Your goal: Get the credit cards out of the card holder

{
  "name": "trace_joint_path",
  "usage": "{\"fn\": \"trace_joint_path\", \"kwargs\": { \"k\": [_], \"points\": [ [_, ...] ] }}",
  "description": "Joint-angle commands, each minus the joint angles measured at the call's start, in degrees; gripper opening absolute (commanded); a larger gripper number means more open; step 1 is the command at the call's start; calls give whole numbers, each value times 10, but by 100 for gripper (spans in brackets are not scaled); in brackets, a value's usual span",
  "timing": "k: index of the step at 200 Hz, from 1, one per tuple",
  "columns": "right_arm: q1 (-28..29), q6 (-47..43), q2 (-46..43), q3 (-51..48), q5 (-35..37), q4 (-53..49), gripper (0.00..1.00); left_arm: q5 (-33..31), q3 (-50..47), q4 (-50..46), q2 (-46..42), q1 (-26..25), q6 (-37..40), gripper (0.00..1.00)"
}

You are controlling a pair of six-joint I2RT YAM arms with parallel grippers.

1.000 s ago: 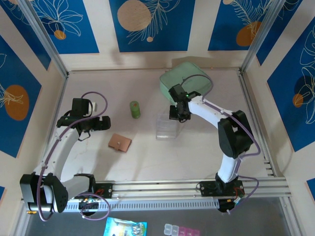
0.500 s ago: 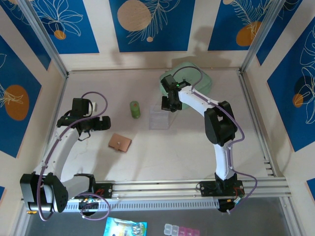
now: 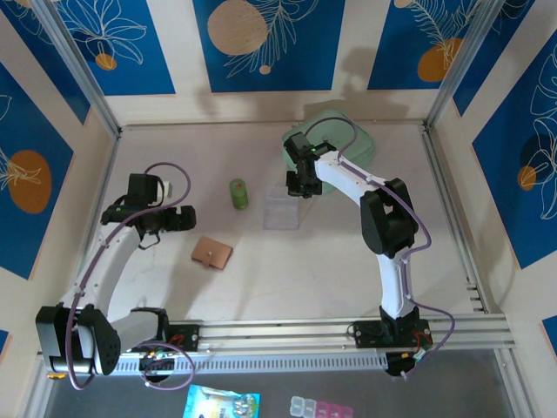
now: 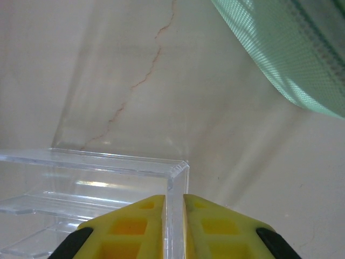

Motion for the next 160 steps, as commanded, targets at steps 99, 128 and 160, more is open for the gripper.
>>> {"fn": "trace_joint_path", "kwargs": {
  "k": [99, 128, 160],
  "points": [
    [4, -15, -36, -5, -13, -5, 22, 64, 10, -22, 45, -3, 14, 100],
    [3, -15, -23, -10, -30, 7, 24, 65, 11, -22, 48, -3, 14, 100],
    [6, -14, -13, -9, -40, 20, 29, 65, 11, -23, 48, -3, 14, 100]
  ]
}}
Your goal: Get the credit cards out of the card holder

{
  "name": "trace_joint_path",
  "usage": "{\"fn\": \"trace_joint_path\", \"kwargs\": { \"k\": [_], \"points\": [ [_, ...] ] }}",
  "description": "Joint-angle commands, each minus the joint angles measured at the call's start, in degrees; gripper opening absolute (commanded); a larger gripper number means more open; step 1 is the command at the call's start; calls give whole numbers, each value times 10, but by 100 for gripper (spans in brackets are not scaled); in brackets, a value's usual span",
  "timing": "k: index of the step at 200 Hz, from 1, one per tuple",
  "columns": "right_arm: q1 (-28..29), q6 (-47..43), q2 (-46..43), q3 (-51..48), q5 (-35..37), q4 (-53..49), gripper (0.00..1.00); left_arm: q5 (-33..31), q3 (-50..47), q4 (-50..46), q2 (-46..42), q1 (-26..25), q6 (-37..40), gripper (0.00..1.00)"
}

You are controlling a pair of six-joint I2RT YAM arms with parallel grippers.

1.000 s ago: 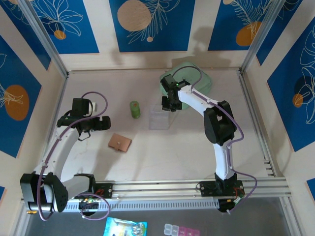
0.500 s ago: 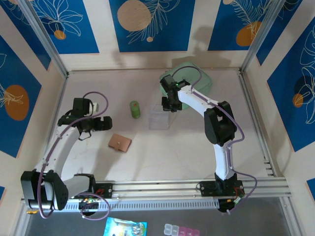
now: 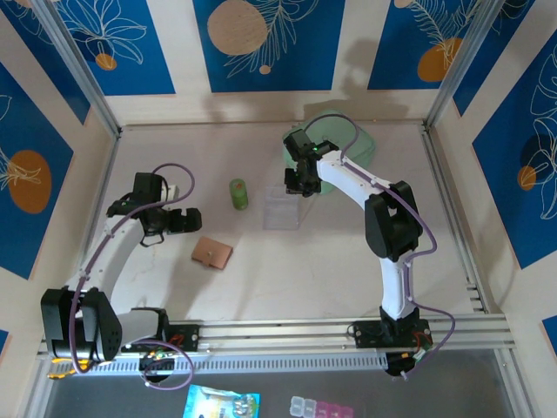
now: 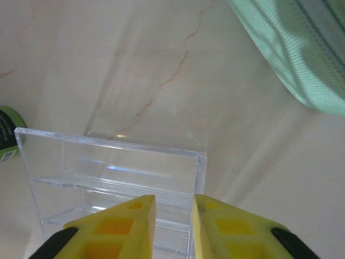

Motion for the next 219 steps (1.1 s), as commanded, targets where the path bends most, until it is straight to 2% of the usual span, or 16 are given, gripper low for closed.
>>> {"fn": "trace_joint_path", "kwargs": {
  "k": [1, 108, 150, 219],
  "points": [
    [1, -2, 14, -4, -22, 10, 29, 13, 11, -18, 3, -4, 14, 100],
    [-2, -2, 7, 3, -2, 9, 53, 10, 12, -19, 4, -4, 16, 100],
    [-8, 6, 22, -4, -49, 29, 55, 8, 12, -19, 6, -4, 16, 100],
    [-10, 8, 34, -1, -82, 44, 55, 8, 13, -21, 8, -4, 17, 100]
  ]
}}
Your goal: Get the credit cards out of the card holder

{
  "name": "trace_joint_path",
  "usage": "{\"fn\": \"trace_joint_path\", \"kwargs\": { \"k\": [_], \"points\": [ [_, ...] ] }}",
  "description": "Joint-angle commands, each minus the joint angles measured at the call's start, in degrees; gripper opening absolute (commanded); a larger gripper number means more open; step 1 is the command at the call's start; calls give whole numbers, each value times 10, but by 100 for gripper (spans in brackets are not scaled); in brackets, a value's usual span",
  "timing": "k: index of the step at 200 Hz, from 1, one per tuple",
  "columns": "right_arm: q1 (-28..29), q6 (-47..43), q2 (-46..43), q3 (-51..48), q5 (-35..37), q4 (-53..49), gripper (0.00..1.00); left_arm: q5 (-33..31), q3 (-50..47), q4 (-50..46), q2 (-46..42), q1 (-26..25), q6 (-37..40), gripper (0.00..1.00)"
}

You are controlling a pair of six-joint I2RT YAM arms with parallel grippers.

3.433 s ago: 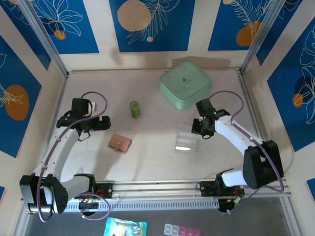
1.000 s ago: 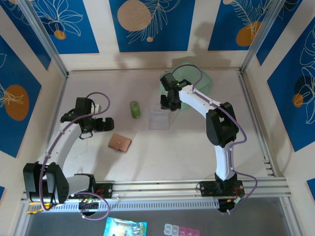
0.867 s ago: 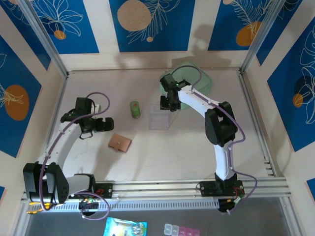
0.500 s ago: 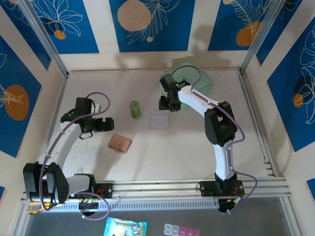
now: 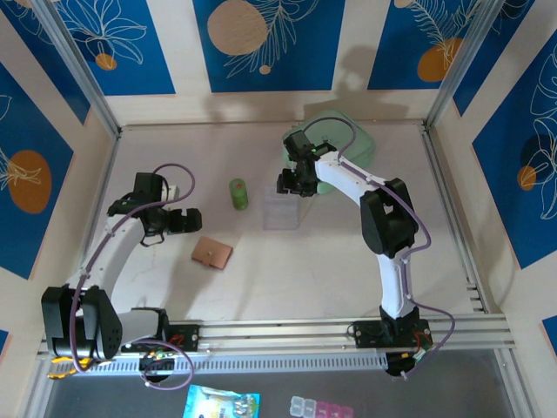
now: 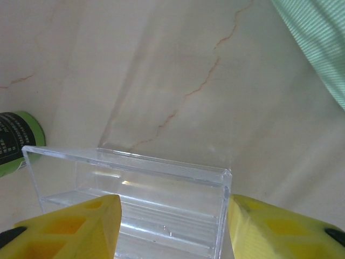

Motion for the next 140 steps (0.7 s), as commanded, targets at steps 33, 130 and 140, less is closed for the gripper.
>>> {"fn": "trace_joint_path", "kwargs": {
  "k": [33, 130, 140],
  "points": [
    [-2, 8, 0, 0, -28, 3, 55, 8, 12, -21, 3, -4, 14, 100],
    [21, 19, -155, -124, -15, 15, 56, 140, 11, 29, 29, -16, -78, 94],
    [28, 21, -172, -140, -11, 15, 56, 149, 8, 44, 36, -24, -91, 94]
  ]
}}
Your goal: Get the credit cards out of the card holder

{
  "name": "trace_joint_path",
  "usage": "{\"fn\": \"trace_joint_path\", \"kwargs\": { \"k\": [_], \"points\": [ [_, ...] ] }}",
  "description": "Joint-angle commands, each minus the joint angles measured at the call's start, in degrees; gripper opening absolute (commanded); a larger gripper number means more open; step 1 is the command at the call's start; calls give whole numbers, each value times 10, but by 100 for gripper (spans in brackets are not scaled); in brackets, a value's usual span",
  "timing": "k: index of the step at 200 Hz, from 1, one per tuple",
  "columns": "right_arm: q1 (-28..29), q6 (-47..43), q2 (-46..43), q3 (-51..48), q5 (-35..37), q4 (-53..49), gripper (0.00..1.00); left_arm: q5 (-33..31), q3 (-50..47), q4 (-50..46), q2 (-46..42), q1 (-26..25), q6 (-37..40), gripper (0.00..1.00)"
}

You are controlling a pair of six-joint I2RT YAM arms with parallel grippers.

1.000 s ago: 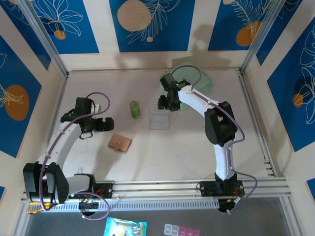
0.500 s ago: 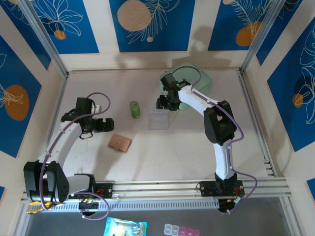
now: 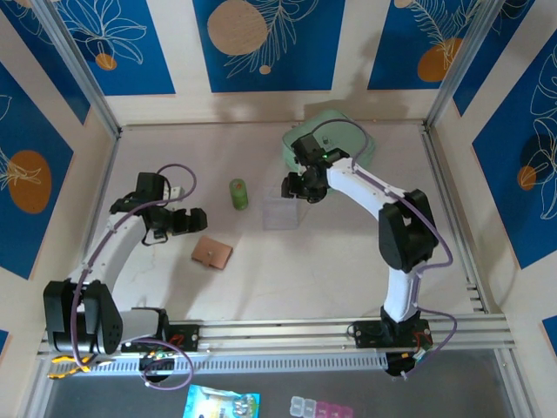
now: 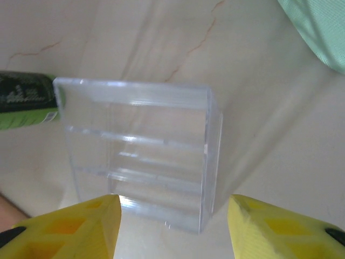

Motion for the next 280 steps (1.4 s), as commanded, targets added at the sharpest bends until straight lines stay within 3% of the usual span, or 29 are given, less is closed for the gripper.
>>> {"fn": "trace_joint_path", "kwargs": {
  "k": [1, 48, 90, 153, 247, 280],
  "points": [
    [17, 13, -45, -33, -5, 2, 56, 60, 7, 38, 16, -17, -53, 94],
    [36, 22, -109, -103, 13, 9, 56, 87, 15, 87, 86, -65, -81, 92],
    [39, 32, -147, -158, 13, 20, 56, 68, 46, 99, 146, -120, -76, 91],
    [39, 31, -198, -203, 33, 14, 56, 56, 32, 104, 200, -130, -66, 91],
    [38, 23, -232, -233, 41, 11, 57, 7, -58, 66, 110, -132, -83, 95],
    [36, 17, -240, -240, 49, 5, 57, -10, -107, 61, 50, -166, -116, 96]
  ]
}}
